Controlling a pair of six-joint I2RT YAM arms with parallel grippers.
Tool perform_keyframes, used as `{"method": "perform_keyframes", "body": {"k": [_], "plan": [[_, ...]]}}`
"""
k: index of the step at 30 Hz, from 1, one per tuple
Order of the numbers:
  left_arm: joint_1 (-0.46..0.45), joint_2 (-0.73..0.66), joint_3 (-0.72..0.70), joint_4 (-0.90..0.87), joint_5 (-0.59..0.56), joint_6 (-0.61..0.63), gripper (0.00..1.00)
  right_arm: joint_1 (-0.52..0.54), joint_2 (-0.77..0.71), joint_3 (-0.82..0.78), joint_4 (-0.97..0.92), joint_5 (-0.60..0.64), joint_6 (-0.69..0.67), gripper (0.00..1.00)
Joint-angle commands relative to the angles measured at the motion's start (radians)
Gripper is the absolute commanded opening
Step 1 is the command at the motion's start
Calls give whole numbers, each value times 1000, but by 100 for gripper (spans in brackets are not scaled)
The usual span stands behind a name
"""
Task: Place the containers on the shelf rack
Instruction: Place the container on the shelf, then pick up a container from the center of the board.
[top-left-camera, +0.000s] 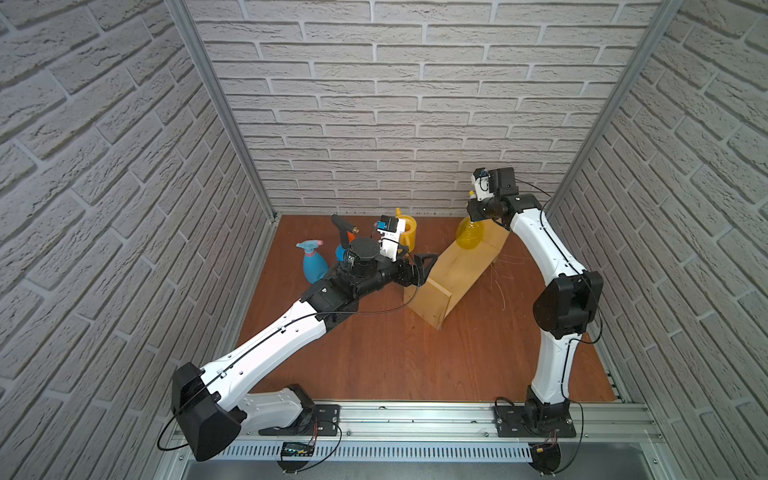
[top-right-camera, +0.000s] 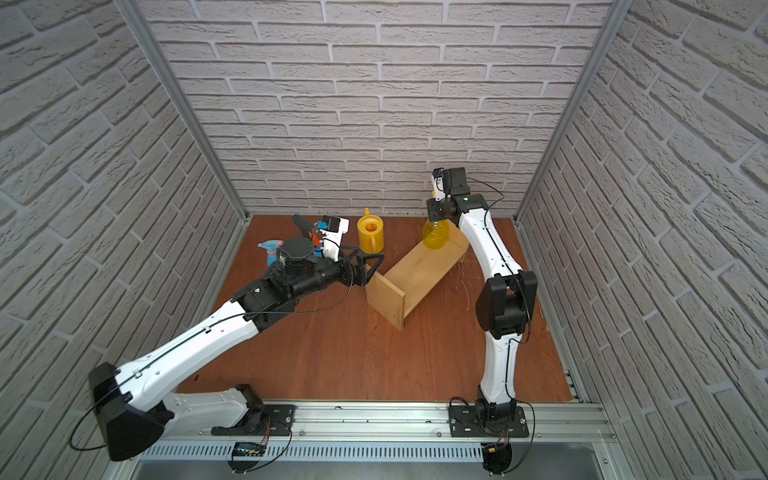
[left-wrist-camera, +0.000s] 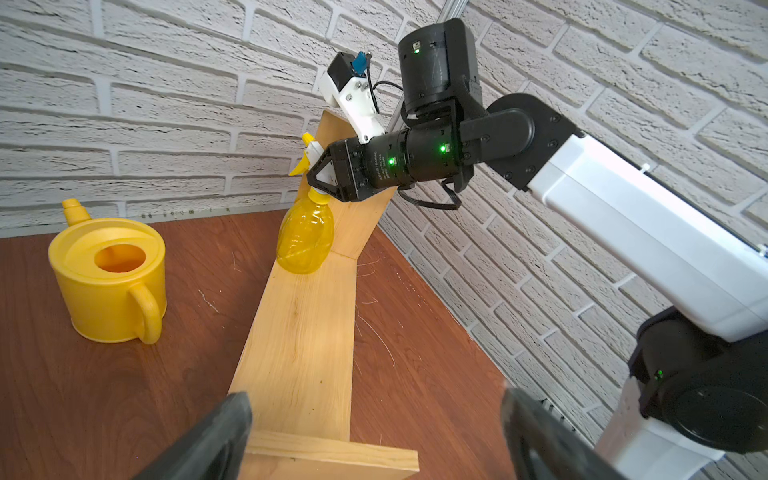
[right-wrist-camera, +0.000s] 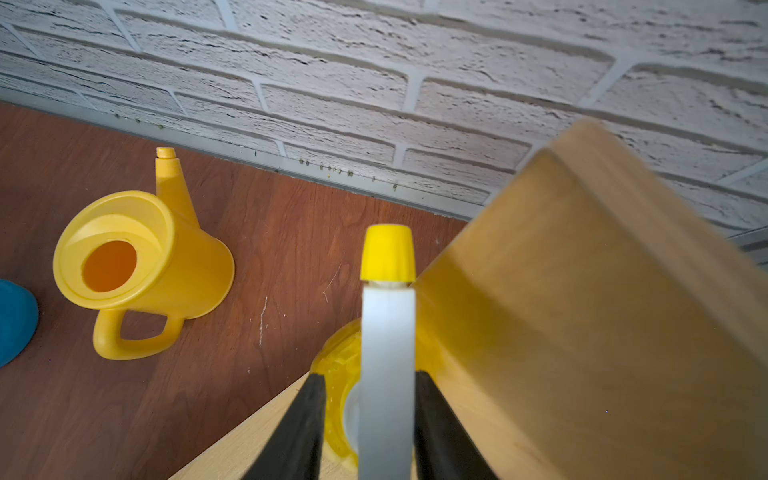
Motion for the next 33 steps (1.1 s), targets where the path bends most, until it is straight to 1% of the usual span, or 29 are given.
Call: {"method": "perform_keyframes", "body": {"k": [1,5,9,14,19,24,27,30,33], "plan": [[-3,-3,26,22,0,14,98,-5,-30,-11,-8,10,25,46],[-2,-12,23,21,-5,12,98,-6,-54,-25,-9,11,48,52],[-3,-26,23,12,-15,18,98,-5,-143,-66,2,5,73,57],[-2,-53,33,-26,-48,45,98,-5,-271,-156,32,-10,98,60],[-1,-79,70,-123,-128,82,98,-5,-425,-276,60,-43,111,60],[2,-111,95,-213,-241,96,98,-5,-604,-415,115,-62,132,60],[13,-133,104,-268,-326,88,98,-5,-723,-521,188,-120,165,61],[42,-159,112,-339,-413,52,98,-6,-846,-663,328,-229,248,62],[82,-189,106,-382,-451,2,98,-2,-920,-770,486,-351,340,63]]}}
